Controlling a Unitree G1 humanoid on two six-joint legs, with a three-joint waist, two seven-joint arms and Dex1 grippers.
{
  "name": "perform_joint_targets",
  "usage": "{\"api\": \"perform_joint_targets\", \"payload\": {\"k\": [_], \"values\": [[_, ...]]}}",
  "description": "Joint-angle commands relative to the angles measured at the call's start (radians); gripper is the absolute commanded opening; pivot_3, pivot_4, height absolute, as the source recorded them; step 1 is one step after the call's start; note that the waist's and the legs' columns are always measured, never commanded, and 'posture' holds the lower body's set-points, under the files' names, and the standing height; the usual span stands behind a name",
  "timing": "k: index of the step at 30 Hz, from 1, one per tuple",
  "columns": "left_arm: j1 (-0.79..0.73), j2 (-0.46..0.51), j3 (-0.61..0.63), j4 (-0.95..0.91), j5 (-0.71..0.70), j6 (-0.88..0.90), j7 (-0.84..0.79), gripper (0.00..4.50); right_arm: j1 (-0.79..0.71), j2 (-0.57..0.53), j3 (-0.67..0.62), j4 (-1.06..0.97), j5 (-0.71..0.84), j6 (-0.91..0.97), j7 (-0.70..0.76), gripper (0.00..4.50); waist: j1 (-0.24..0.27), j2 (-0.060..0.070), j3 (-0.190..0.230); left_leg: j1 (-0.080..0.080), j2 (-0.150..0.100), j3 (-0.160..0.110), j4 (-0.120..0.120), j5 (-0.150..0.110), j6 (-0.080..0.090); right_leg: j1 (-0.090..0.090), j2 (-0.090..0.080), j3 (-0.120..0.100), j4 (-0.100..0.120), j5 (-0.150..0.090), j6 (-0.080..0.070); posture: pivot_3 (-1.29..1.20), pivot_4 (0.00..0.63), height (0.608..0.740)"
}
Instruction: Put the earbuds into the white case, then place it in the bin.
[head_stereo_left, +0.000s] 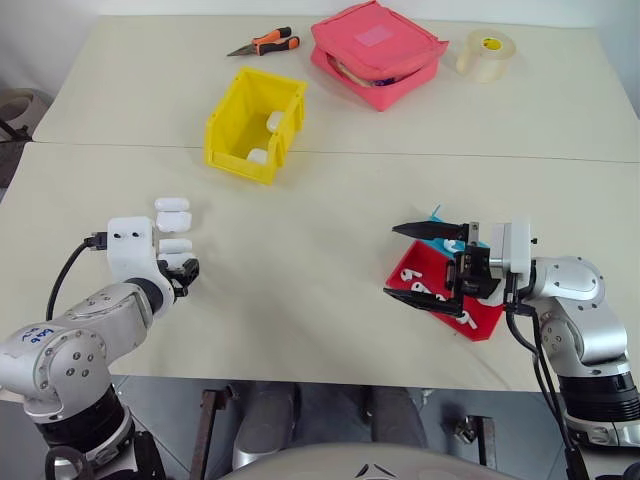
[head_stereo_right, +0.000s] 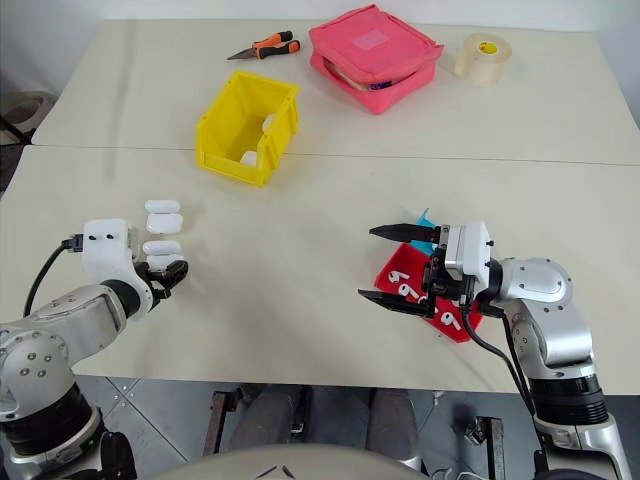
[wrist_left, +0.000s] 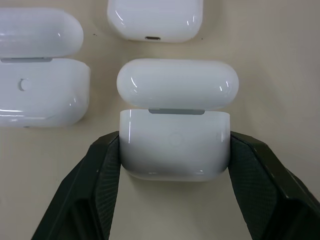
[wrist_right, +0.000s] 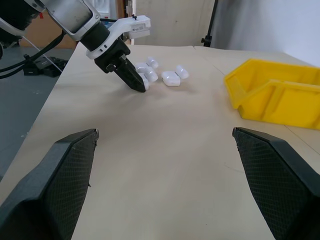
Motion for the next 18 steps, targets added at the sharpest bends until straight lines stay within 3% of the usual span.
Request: {"api": "perform_joint_targets", "payload": {"k": [1,6,9,13,18], "values": [[0.044,0.054,-0.008,-0.052,-0.022,-0.098,-0.183,2.79,-0.013,-0.002,-0.014,-0.007,0.012,-0.014,0.011,4.5,0.0,0.0,0.0,0.0,0.0,0.0,0.0,0.0,0.0,0.0,0.0,0.0,0.0,0.0,0.0,0.0,0.15,0.74],[0.198,0.136,-0.039,-0.062,0.027,-0.647,-0.739,2.79,-0.026,-0.015,-0.026,0.008,0.006,-0.016,0.016,4.5,-0.001,0.0,0.0,0.0,0.0,0.001,0.0,0.0,0.0,0.0,0.0,0.0,-0.001,0.0,-0.001,0.0,0.15,0.74],[0.206,0.122,-0.093,0.038,0.076,-0.92,-0.979,2.79,-0.012,-0.042,-0.061,-0.004,0.006,-0.009,0.004,4.5,0.003,0.002,0.001,-0.001,0.001,0.001,0.0,0.0,-0.001,0.0,0.0,-0.001,-0.005,-0.001,-0.002,0.0,0.15,0.74],[0.123,0.088,-0.22,0.195,0.148,-1.141,-1.157,2.79,0.037,-0.087,-0.128,-0.042,0.012,0.002,-0.025,4.5,0.007,0.003,0.001,-0.001,0.0,0.001,0.0,0.0,0.0,0.001,-0.001,-0.002,-0.006,-0.001,-0.002,0.0,0.15,0.74],[-0.023,-0.032,-0.389,0.374,0.208,-1.312,-1.263,2.79,0.175,-0.127,-0.269,-0.135,0.021,0.021,-0.099,4.5,0.006,0.003,0.001,-0.001,0.0,0.002,0.0,-0.001,0.003,0.002,-0.001,-0.002,-0.003,0.0,0.0,0.0,0.15,0.74]]}}
